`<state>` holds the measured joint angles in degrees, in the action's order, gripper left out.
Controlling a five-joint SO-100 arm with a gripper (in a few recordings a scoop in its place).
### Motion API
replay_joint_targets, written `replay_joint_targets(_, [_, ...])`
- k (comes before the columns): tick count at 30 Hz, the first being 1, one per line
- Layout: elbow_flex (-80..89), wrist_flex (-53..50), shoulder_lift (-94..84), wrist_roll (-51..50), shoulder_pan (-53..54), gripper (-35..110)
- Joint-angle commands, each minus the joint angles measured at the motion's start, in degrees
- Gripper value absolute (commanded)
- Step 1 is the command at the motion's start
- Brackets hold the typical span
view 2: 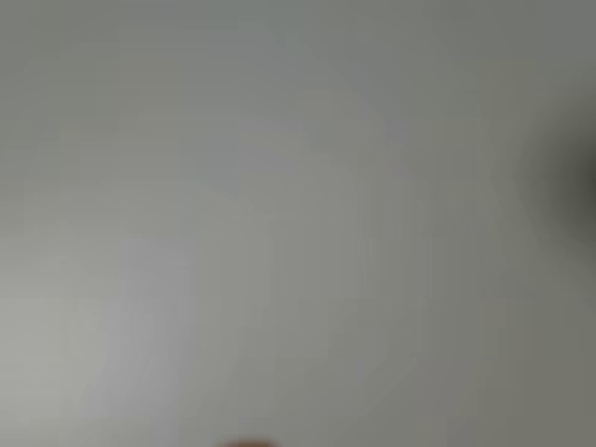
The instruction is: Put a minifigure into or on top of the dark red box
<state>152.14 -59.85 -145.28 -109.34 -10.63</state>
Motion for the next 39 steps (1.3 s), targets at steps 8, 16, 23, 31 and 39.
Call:
replay_joint_targets(8, [-13.1, 8.53, 22.5, 4.92, 0.09, 22])
replay_joint_targets(16, [-19.78, 12.48, 34.63, 7.29, 0.97, 22])
replay_joint_targets(23, [-25.22, 14.06, 41.22, 9.58, 2.29, 22])
replay_joint_targets(31, [-31.55, 13.89, 47.72, 11.07, 2.11, 22])
replay_joint_targets(39, [-35.86, 13.89, 52.29, 10.99, 1.14, 22])
